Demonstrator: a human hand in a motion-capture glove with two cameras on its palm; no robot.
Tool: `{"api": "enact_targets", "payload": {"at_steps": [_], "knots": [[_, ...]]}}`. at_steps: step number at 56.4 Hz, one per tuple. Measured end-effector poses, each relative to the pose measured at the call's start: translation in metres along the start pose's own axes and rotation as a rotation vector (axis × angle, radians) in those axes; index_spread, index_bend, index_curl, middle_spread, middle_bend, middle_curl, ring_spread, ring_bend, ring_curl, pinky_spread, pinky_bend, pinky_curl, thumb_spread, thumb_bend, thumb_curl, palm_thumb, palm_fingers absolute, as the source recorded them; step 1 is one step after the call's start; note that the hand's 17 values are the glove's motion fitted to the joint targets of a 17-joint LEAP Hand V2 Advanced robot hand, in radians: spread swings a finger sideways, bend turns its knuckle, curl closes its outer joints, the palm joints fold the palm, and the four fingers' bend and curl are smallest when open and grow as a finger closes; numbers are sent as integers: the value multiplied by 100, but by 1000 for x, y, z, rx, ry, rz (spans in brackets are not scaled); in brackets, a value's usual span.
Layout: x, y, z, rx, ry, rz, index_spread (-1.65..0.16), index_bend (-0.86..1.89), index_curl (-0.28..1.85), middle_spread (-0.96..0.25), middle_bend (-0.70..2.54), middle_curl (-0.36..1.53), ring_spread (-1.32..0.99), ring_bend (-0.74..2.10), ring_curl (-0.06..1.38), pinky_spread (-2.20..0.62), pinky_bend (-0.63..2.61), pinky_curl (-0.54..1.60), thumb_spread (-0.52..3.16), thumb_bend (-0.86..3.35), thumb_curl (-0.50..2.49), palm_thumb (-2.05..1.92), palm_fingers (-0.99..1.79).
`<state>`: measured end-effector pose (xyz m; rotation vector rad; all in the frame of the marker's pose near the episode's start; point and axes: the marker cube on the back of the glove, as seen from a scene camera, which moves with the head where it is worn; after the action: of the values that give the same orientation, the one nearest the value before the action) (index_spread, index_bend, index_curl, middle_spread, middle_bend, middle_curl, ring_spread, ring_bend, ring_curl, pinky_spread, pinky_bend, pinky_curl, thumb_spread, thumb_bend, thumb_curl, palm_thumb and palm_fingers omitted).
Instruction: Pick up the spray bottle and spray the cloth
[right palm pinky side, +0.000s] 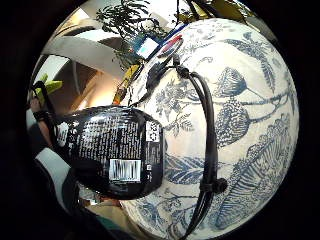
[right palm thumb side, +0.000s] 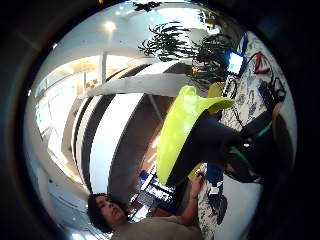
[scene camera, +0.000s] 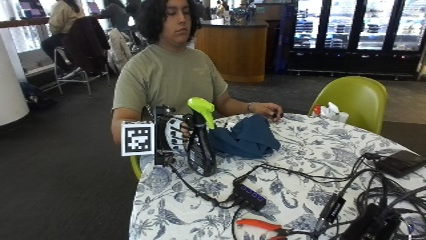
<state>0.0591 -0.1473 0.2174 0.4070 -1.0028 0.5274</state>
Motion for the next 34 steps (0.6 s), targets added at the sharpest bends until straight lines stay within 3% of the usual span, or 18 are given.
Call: {"api": "enact_targets", "payload": {"at_steps": [8, 12, 26, 31, 34], "knots": [[-1, -2, 0, 27, -12, -102, -24, 82, 66, -21, 92, 76, -20, 107, 69, -15, 100, 70, 127, 11, 69, 110, 120], [-7, 1, -2, 2, -21, -35, -24, 84, 68, -21, 95, 80, -20, 110, 71, -15, 101, 72, 130, 12, 72, 110, 118], [-10, 9, -10, 51, 51, -26, -23, 84, 77, -23, 101, 91, -20, 116, 77, -15, 104, 78, 136, 13, 80, 107, 113], [-13, 15, -15, 42, 96, -23, -23, 76, 77, -22, 96, 92, -20, 114, 76, -16, 103, 77, 133, 5, 78, 95, 108], [-17, 27, -20, -44, 106, 23, -23, 58, 71, -20, 89, 87, -19, 109, 72, -19, 95, 71, 127, -3, 75, 85, 104]]}}
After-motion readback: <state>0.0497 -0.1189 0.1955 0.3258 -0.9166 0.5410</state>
